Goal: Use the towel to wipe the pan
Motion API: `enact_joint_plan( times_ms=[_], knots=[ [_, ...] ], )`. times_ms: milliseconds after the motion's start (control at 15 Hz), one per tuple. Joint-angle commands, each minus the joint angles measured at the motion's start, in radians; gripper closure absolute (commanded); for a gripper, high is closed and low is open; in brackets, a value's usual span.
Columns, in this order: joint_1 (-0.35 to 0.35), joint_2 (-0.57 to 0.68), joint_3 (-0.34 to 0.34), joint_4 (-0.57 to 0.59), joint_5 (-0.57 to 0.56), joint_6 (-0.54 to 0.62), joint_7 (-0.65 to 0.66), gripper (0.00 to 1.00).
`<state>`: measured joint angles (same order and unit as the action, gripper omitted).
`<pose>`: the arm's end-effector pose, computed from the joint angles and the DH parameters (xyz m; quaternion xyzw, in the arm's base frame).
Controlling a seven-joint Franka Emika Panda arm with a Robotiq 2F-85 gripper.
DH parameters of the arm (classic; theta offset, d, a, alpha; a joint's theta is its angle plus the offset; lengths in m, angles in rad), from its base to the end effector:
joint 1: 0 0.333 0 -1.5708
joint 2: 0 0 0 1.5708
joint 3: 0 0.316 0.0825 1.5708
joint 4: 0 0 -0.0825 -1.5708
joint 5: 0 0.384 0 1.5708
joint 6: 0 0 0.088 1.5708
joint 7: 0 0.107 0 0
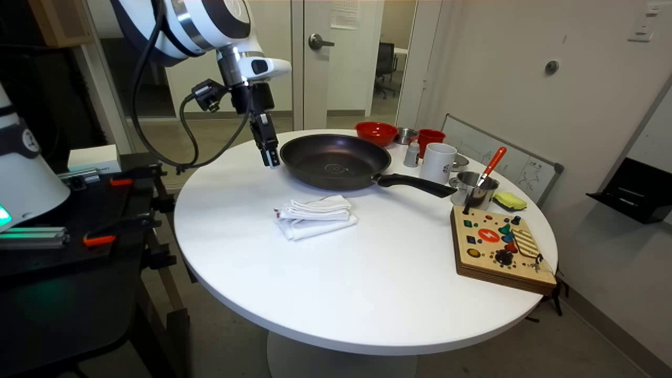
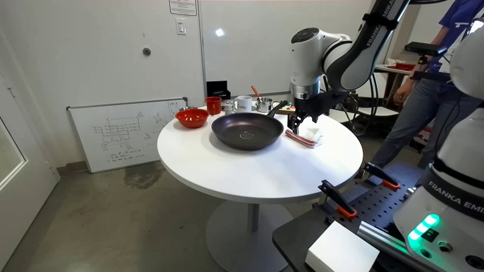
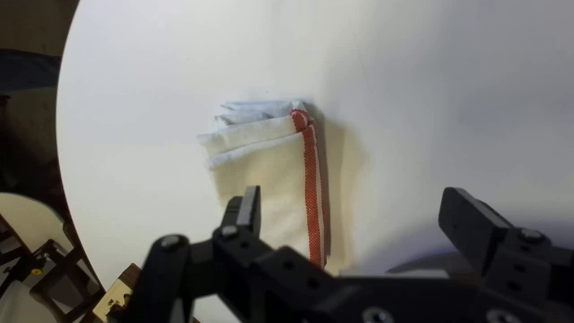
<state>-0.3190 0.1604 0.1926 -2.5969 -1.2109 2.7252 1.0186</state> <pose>0.4166 -0.0144 0.1902 0.9777 -0.0080 0.0868 0.1913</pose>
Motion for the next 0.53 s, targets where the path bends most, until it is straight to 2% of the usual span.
enact_joint_plan(
  times_ms=[0, 467],
  knots=[
    [0.011, 0.011, -0.005, 0.017, -0.063, -0.016, 0.047, 0.0],
    [0.012, 0.1, -0.022, 0.075, -0.229, -0.05, 0.168, 0.0]
  ],
)
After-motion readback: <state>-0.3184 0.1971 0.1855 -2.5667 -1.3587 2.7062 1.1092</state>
